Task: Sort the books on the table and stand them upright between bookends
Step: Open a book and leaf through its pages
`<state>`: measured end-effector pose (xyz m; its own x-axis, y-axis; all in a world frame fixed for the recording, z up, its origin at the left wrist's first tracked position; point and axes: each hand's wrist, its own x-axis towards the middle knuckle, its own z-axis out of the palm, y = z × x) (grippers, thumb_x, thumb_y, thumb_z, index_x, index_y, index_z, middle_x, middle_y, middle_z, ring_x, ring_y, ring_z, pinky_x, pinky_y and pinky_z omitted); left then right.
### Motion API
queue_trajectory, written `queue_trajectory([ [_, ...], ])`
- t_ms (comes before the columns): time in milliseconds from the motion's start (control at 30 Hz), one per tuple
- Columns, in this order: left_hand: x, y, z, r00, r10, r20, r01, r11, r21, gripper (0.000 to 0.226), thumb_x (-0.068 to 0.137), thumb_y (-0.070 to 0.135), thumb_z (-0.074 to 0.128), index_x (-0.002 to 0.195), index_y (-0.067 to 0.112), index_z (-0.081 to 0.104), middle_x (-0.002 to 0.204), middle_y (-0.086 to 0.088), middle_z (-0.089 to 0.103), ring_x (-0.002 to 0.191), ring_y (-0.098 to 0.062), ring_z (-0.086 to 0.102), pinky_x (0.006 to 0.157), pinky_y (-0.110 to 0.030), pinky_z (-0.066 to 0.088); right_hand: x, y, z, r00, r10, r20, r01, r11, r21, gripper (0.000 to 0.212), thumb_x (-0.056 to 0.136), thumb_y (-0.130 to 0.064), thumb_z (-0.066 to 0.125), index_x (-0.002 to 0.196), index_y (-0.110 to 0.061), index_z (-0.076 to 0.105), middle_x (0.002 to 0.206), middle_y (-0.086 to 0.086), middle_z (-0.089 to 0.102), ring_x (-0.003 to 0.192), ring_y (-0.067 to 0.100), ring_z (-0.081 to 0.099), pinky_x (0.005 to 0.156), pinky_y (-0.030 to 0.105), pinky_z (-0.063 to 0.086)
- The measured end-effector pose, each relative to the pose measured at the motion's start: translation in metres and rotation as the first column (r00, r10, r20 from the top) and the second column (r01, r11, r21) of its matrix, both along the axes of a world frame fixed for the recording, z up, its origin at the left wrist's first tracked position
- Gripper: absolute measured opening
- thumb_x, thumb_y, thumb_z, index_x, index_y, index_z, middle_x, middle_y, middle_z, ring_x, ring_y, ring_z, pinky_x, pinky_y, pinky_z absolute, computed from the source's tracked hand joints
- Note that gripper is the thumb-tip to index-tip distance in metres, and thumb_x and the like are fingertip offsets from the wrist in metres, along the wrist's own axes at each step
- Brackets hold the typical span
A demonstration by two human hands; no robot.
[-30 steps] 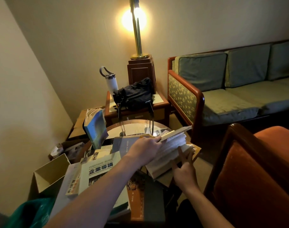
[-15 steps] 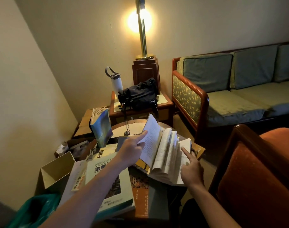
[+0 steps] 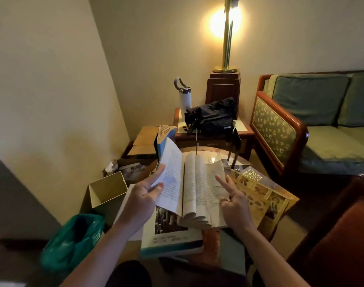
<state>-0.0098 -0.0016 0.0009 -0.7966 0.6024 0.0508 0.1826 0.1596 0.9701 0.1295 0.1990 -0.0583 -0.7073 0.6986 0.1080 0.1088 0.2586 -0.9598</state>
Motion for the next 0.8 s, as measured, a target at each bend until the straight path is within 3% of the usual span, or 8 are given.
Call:
queue_trajectory([
  [67, -0.003, -0.019, -0.007, 0.999, 0.047, 0.018, -0.047, 0.999, 0.005, 0.045, 0.103, 0.017, 0.050, 0.137, 0.047, 0.052, 0.129, 0.013, 0.054, 0.097, -0.019, 0.065, 0.067, -0.027, 0.059, -0.016, -0.010, -0.010, 0.997, 0.068, 0.039, -0.067, 0.997, -0.030, 0.079, 0.089, 0.011, 0.043, 0.130, -0.055, 0.051, 0.165, -0.006, 0.014, 0.147, 0.028, 0.026, 0.092, 0.049, 0.057],
  [100, -0.003, -0.028, -0.012, 0.997, 0.063, 0.034, -0.063, 0.998, -0.003, 0.045, 0.103, 0.016, 0.050, 0.137, 0.046, 0.052, 0.128, 0.011, 0.054, 0.095, -0.020, 0.066, 0.064, -0.023, 0.057, -0.022, -0.015, -0.015, 0.993, 0.097, 0.074, -0.095, 0.995, -0.027, 0.080, 0.089, 0.011, 0.043, 0.126, -0.059, 0.052, 0.165, -0.007, 0.015, 0.148, 0.027, 0.025, 0.097, 0.053, 0.053],
  [300, -0.004, -0.070, -0.047, 0.971, 0.195, 0.140, -0.194, 0.981, -0.023, 0.045, 0.101, 0.018, 0.053, 0.131, 0.051, 0.049, 0.124, 0.011, 0.061, 0.096, -0.018, 0.069, 0.064, -0.025, 0.059, -0.039, -0.032, -0.033, 0.966, 0.132, 0.224, -0.151, 0.986, 0.071, 0.064, 0.092, 0.009, 0.046, 0.135, -0.037, 0.059, 0.163, -0.007, 0.019, 0.151, 0.025, 0.018, 0.114, 0.048, 0.038],
  [400, -0.007, -0.077, -0.061, 0.965, 0.245, 0.089, -0.240, 0.968, -0.070, 0.049, 0.098, 0.020, 0.059, 0.135, 0.050, 0.046, 0.122, 0.011, 0.063, 0.093, -0.009, 0.071, 0.067, -0.028, 0.061, -0.042, -0.034, -0.033, 0.945, 0.088, 0.314, -0.174, 0.951, 0.256, 0.048, 0.099, -0.019, 0.056, 0.144, -0.036, 0.049, 0.164, -0.001, 0.016, 0.149, 0.033, 0.023, 0.109, 0.056, 0.042],
  [500, -0.007, -0.078, -0.070, 0.965, 0.245, 0.094, -0.239, 0.968, -0.078, 0.051, 0.098, 0.021, 0.061, 0.140, 0.045, 0.046, 0.123, 0.010, 0.063, 0.088, -0.007, 0.072, 0.063, -0.026, 0.060, -0.039, -0.044, -0.025, 0.933, 0.074, 0.353, -0.225, 0.884, 0.409, 0.056, 0.098, -0.055, 0.045, 0.151, -0.039, 0.035, 0.166, -0.002, 0.009, 0.152, 0.025, 0.011, 0.120, 0.055, 0.022],
  [600, -0.006, -0.079, -0.076, 0.963, 0.251, 0.101, -0.242, 0.966, -0.091, 0.051, 0.097, 0.027, 0.061, 0.142, 0.046, 0.046, 0.127, 0.011, 0.057, 0.085, -0.010, 0.072, 0.059, -0.023, 0.058, -0.033, -0.055, -0.015, 0.896, 0.178, 0.408, -0.389, 0.758, 0.524, 0.074, 0.086, -0.083, 0.024, 0.152, -0.049, 0.022, 0.166, -0.011, 0.000, 0.153, 0.016, -0.007, 0.123, 0.049, 0.003],
  [700, -0.003, -0.080, -0.079, 0.964, 0.263, 0.043, -0.255, 0.958, -0.131, 0.053, 0.093, 0.036, 0.064, 0.142, 0.046, 0.045, 0.134, 0.016, 0.046, 0.086, -0.008, 0.066, 0.058, -0.016, 0.055, -0.031, -0.067, -0.007, 0.793, 0.277, 0.542, -0.581, 0.610, 0.538, 0.078, 0.083, -0.084, 0.028, 0.153, -0.051, 0.014, 0.165, -0.012, -0.005, 0.151, 0.013, -0.019, 0.121, 0.046, -0.009],
  [800, -0.004, -0.082, -0.080, 0.971, 0.240, 0.022, -0.236, 0.964, -0.121, 0.060, 0.088, 0.040, 0.069, 0.142, 0.045, 0.043, 0.131, 0.018, 0.042, 0.091, 0.001, 0.059, 0.059, -0.013, 0.054, -0.031, -0.071, -0.006, 0.745, 0.276, 0.607, -0.647, 0.519, 0.558, 0.088, 0.084, -0.080, 0.036, 0.157, -0.041, 0.007, 0.166, -0.008, -0.010, 0.150, 0.014, -0.023, 0.123, 0.046, -0.010],
])
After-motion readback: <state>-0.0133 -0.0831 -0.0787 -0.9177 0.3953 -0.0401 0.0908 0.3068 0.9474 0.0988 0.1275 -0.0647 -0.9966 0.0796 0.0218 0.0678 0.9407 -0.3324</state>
